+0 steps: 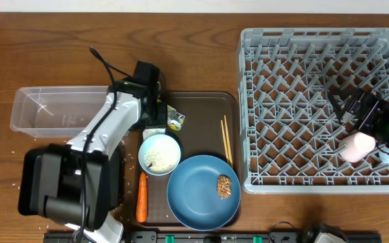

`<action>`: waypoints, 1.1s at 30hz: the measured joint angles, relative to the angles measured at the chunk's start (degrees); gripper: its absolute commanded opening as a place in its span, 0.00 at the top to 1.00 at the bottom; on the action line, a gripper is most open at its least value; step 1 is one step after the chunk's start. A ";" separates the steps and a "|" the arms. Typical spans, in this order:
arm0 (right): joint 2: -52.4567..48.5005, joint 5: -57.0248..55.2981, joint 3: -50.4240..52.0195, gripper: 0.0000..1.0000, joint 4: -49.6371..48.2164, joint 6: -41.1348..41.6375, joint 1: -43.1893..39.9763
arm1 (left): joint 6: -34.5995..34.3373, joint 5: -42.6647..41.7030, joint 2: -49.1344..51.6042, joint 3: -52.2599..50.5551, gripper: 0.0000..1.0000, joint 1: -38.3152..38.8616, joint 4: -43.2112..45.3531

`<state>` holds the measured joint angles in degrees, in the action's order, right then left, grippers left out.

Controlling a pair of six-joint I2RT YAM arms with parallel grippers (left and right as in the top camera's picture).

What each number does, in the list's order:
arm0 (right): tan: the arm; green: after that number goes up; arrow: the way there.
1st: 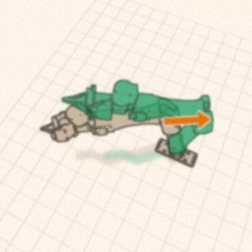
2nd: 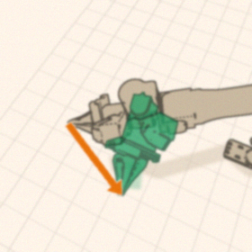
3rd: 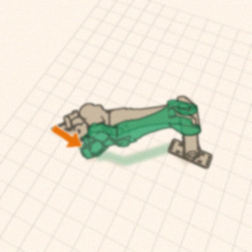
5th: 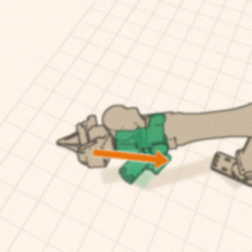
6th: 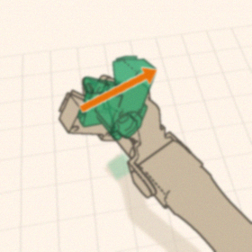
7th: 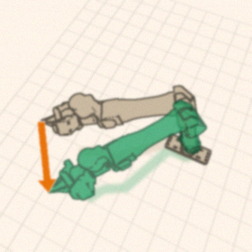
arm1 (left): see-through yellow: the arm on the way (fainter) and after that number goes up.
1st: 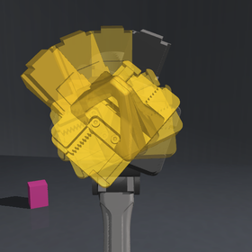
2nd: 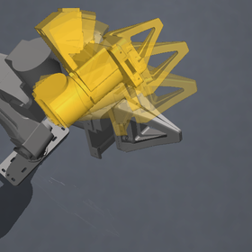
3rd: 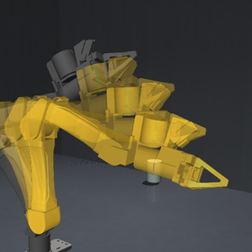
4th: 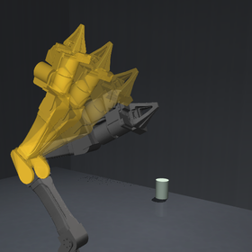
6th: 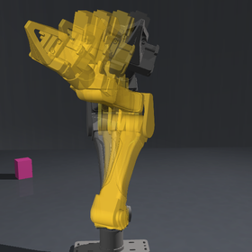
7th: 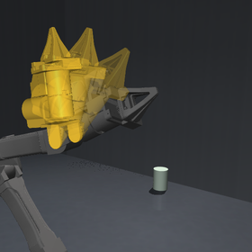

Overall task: Sort waste into correct bins and load items into the dishwasher rack
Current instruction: 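Grasp the white tissue on the tray with the left gripper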

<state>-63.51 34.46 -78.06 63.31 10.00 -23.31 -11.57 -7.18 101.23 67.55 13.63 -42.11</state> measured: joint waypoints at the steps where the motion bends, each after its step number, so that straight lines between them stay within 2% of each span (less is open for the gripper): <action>1: 0.00 -0.09 0.00 0.05 0.02 0.00 0.00 | -0.24 -0.13 0.09 -0.04 0.61 0.00 0.39; 5: 0.00 -0.26 0.00 0.06 0.09 -0.02 0.00 | -0.20 -0.13 0.07 -0.04 0.55 0.04 2.34; 18: -0.13 -0.42 0.00 0.07 0.37 -0.02 0.00 | -0.24 0.15 0.68 -0.04 0.54 2.93 4.96; 33: -0.13 -0.42 0.00 0.08 0.74 -0.02 0.00 | -0.22 5.53 1.57 -0.59 0.54 4.81 5.14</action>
<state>-63.64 34.04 -78.06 64.05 9.98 -23.31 -11.79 -1.65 102.80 66.96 18.44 -36.97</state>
